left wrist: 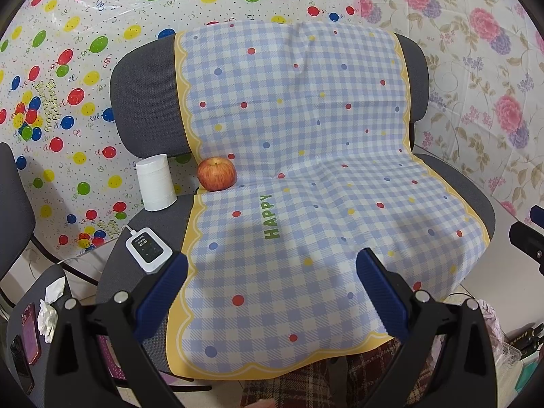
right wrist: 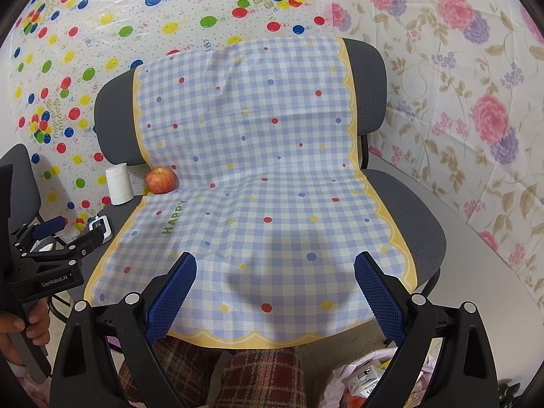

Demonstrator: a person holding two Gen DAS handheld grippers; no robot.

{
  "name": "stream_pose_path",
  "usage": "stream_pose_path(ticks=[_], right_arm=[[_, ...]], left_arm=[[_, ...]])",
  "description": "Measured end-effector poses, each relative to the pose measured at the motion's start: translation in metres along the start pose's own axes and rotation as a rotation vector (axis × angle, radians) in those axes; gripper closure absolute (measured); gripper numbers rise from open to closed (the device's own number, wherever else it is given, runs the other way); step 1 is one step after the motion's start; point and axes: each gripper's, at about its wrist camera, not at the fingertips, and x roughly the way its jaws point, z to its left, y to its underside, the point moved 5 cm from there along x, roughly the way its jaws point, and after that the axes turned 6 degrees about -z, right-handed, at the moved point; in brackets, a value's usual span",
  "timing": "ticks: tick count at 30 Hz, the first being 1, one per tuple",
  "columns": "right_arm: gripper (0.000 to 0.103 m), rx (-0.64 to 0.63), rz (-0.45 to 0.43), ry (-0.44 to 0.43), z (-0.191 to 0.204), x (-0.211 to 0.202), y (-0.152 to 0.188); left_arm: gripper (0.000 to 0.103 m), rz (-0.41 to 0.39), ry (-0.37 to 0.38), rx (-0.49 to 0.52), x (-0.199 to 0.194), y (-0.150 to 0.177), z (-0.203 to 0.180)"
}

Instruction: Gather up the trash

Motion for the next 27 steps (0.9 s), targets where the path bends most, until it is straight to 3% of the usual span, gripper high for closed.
stream_pose_path(ticks=[17,23,27], right_arm=[[0.01,0.002,0.005,0.004,-0.006,0.001,0.004],[0.01,0.008,0.014,0.008,-0.013,0.007,0.008],[0.01,0.008,0.032,0.026,-0.021,0.026,0.007]], left_arm=[[0.007,0.005,-0.002,0.005,0.001,0.004,0.0],[0.007,-0.03,-0.004,0.022,0.004,0.003,0.0],[0.007,0.022,0.019,0.015,0.022,0.004,-0.002]])
